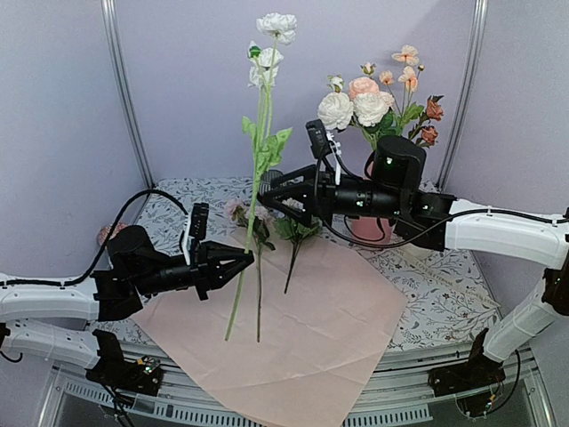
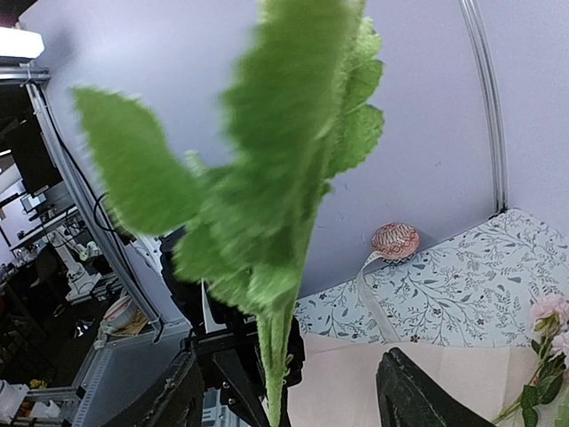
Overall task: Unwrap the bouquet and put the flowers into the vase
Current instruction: Pass from the left arm to the right
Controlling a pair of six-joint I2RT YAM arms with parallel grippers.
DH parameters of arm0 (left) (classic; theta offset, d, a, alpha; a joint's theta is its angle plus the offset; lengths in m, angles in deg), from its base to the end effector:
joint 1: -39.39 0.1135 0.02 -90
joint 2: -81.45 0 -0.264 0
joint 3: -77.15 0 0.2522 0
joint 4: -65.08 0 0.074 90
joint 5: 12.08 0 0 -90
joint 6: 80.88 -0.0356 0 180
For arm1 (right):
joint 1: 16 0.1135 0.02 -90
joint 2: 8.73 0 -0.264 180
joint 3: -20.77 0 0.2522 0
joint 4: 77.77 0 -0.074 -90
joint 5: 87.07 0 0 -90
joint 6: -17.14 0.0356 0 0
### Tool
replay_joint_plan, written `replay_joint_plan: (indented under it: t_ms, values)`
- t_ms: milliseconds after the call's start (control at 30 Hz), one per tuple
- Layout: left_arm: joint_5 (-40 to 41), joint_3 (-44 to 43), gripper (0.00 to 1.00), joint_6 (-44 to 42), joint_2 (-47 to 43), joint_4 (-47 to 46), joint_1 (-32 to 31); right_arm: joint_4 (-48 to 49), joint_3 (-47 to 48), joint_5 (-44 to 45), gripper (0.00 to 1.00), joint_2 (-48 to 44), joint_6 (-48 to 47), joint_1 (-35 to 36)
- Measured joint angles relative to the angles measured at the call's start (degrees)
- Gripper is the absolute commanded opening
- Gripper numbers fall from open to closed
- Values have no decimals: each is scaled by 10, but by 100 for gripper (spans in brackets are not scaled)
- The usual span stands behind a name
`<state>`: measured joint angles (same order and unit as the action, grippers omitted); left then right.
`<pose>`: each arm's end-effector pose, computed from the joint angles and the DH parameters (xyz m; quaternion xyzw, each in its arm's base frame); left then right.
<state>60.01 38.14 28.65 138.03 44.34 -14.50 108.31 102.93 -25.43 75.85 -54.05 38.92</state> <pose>0.1224 -0.1864 0.2637 0.3086 0.6152 -0.5147 0.5113 0.1885 0.2979 0.3724 -0.3754 0.5753 0.5583 0.4652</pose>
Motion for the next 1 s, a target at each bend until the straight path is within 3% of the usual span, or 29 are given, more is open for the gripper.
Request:
replay_joint_plan:
  t_ms: [333, 600, 1000]
  values:
    - [-25, -10, 8, -24, 19, -5, -10, -62, 48, -16, 55, 30, -21, 3]
    - [-27, -10, 8, -32, 20, -4, -11, -66, 54, -37, 40, 34, -22, 6]
    - [-30, -11, 9, -35, 23, -4, -12, -43, 52, -65, 10, 38, -10, 6]
